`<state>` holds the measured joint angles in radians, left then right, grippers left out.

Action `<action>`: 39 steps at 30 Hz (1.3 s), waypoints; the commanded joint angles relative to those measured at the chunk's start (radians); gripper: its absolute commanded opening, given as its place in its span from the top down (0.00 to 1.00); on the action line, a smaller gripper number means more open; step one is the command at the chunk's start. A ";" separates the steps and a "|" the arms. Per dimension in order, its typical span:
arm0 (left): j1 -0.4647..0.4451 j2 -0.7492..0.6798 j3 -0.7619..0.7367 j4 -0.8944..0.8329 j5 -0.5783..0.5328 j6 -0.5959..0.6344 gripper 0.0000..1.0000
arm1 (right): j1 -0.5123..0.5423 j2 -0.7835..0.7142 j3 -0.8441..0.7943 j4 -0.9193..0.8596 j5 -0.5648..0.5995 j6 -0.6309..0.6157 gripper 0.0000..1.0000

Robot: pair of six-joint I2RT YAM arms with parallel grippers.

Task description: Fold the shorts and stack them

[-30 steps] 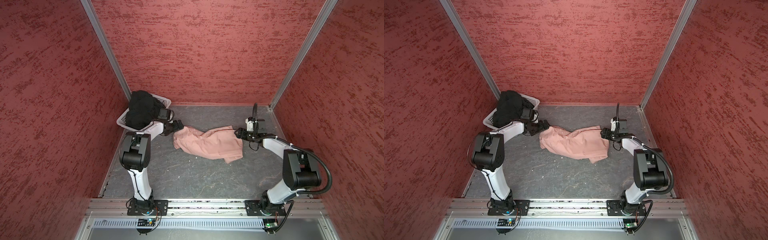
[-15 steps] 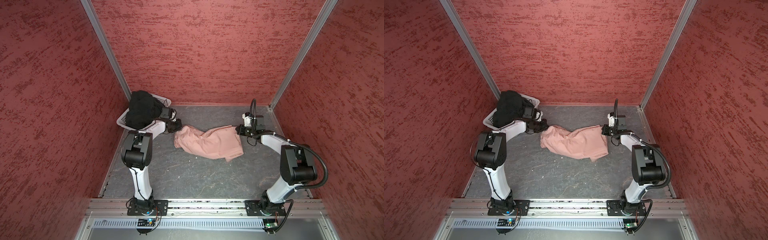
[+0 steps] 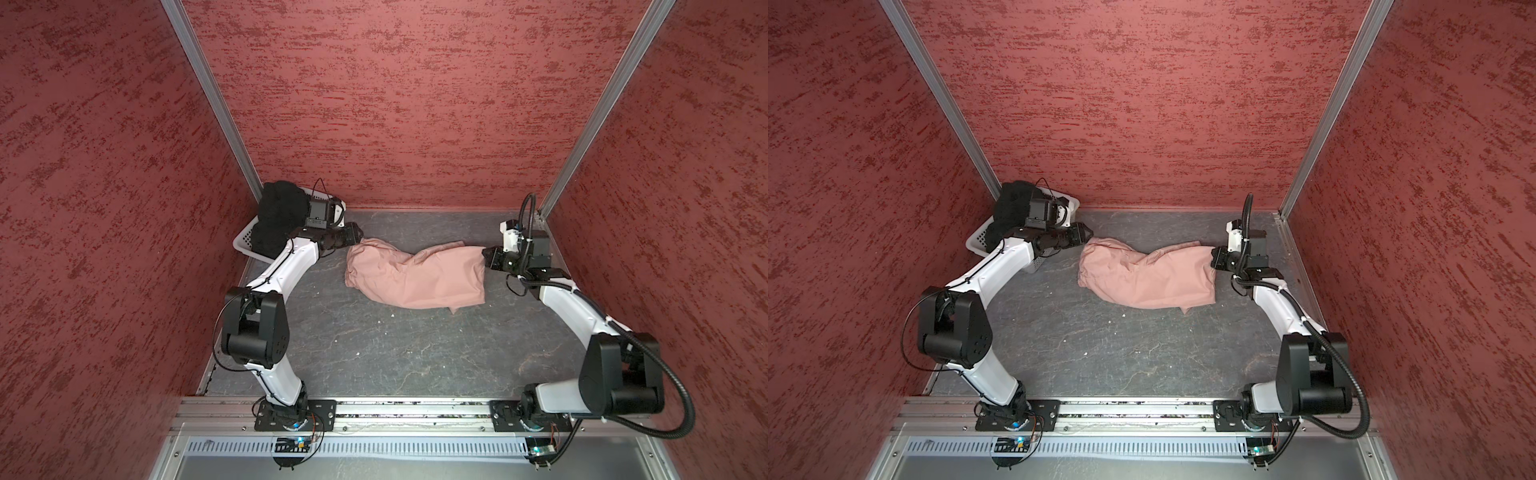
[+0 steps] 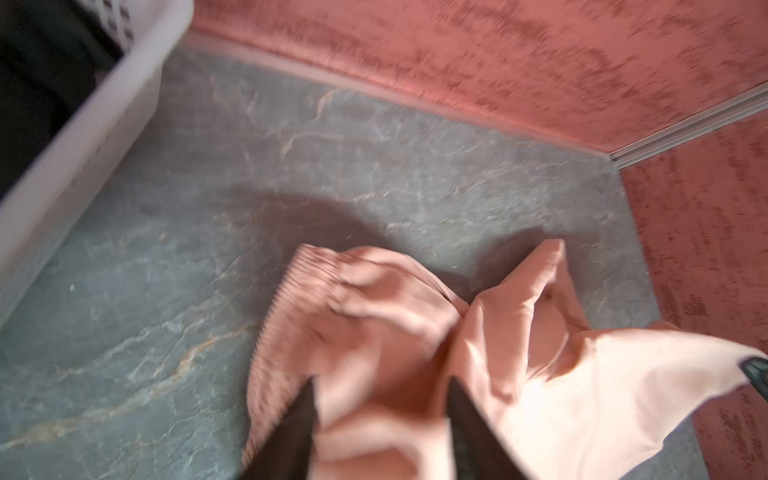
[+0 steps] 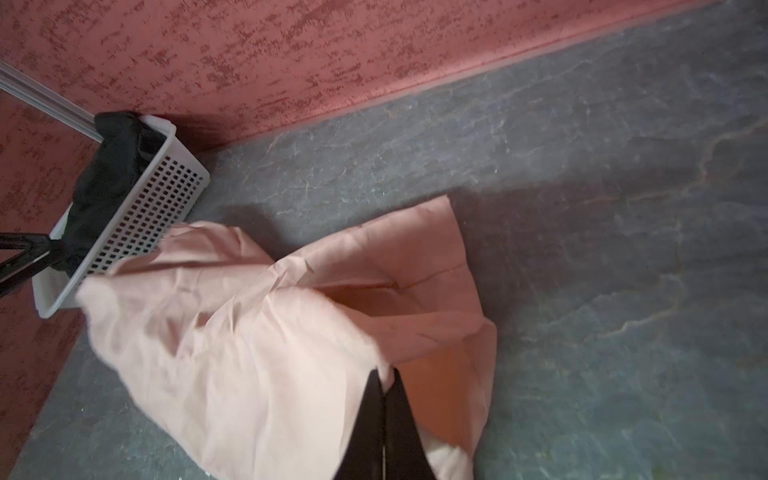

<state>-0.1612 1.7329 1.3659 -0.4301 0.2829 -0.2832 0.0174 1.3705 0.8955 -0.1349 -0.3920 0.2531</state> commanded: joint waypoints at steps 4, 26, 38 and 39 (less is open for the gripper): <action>0.024 0.134 -0.029 0.046 0.054 -0.060 0.06 | -0.060 -0.160 -0.069 -0.076 0.061 0.050 1.00; 0.026 0.296 0.077 0.131 0.241 -0.062 0.83 | -0.095 -0.131 -0.053 -0.028 -0.043 0.046 1.00; -0.007 0.229 0.379 -0.025 0.235 0.126 1.00 | -0.100 0.117 0.224 0.058 -0.143 0.011 1.00; -0.009 0.233 0.431 -0.045 0.229 0.147 1.00 | -0.101 0.153 0.271 0.068 -0.158 0.004 1.00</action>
<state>-0.1543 2.0201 1.6722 -0.4400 0.4973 -0.2371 -0.0761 1.4540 1.0531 -0.1486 -0.4824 0.2874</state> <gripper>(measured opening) 0.045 0.045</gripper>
